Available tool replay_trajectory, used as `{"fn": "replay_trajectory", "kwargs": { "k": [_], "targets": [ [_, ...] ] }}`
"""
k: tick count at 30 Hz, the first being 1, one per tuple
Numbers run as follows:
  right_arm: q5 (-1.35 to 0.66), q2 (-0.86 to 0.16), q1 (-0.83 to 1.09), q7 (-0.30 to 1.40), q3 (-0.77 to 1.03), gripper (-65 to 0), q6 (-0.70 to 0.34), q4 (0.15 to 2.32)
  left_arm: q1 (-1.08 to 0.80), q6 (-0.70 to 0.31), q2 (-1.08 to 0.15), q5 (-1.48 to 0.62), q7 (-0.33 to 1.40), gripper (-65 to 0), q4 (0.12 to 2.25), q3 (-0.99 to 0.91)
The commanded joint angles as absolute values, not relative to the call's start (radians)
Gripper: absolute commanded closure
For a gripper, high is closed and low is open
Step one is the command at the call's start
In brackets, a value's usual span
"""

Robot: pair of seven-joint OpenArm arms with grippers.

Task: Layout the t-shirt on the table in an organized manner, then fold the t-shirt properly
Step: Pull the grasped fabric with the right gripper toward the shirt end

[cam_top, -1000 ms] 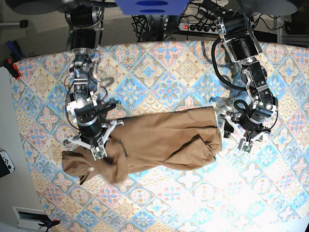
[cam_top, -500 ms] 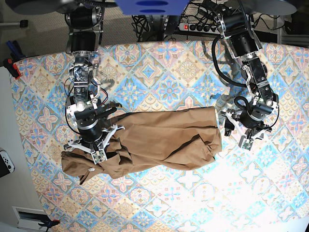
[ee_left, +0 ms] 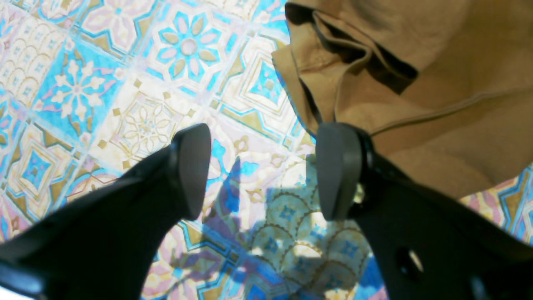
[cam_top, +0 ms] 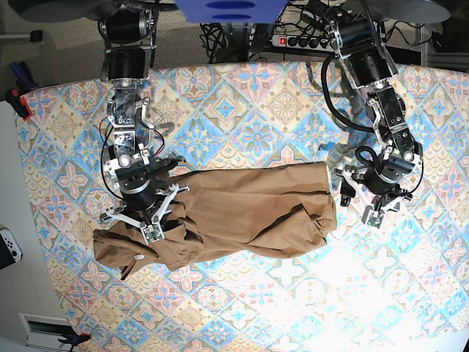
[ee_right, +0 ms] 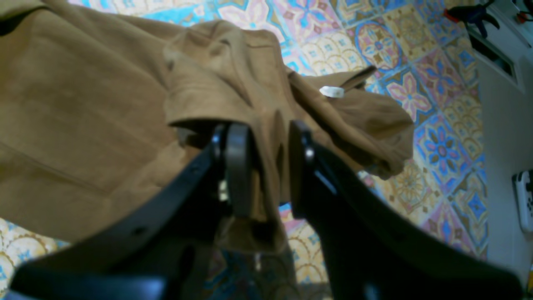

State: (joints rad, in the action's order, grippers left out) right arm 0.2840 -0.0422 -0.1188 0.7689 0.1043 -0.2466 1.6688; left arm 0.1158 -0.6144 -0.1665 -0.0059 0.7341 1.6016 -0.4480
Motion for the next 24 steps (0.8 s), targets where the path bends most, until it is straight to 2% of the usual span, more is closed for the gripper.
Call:
{"fn": "replay_trajectory", "kwargs": {
  "k": [1,5,8,10,15,18,20,22,24],
  "targets": [
    [0.278,-0.045,-0.140,0.743,0.104,-13.2,-0.240,1.685,0.133,-0.611,-0.176,-0.016,0.713,-38.7,1.624,-0.449],
    [0.282,-0.045,-0.140,0.743,0.111,-12.3,-0.240,1.698,0.133,-0.611,-0.176,-0.016,0.713,-38.7,1.624,-0.449],
    [0.282,-0.045,-0.094,0.743,0.111,-6.1,-0.240,1.756,0.133,-0.611,-0.177,-0.015,0.713,-38.7,1.624,-0.449],
    [0.275,-0.045,-0.077,0.740,0.113,-5.2,-0.240,1.781,0.133,-0.611,-0.177,-0.015,0.713,-38.7,1.624,-0.449],
    [0.262,-0.045,-0.074,0.737,0.127,-12.4,-0.240,1.758,0.133,-0.611,-0.176,-0.015,0.713,-38.7,1.624,-0.449],
    [0.262,-0.045,-0.067,0.704,0.127,-13.4,-0.240,1.755,0.131,-0.611,-0.176,-0.015,0.713,-38.7,1.624,-0.449],
    [0.262,-0.045,-0.064,0.691,0.127,-10.1,-0.240,1.732,0.128,-0.611,-0.179,-0.015,0.713,-38.7,1.624,-0.449],
    [0.262,-0.045,-0.059,0.693,0.131,0.0,-0.240,1.730,0.127,-0.611,-0.177,-0.015,0.713,-38.7,1.626,-0.449],
    [0.262,-0.044,-0.058,0.697,0.183,0.0,-0.240,1.735,0.127,-0.611,-0.177,-0.015,0.713,-38.7,1.626,-0.449]
  ]
}}
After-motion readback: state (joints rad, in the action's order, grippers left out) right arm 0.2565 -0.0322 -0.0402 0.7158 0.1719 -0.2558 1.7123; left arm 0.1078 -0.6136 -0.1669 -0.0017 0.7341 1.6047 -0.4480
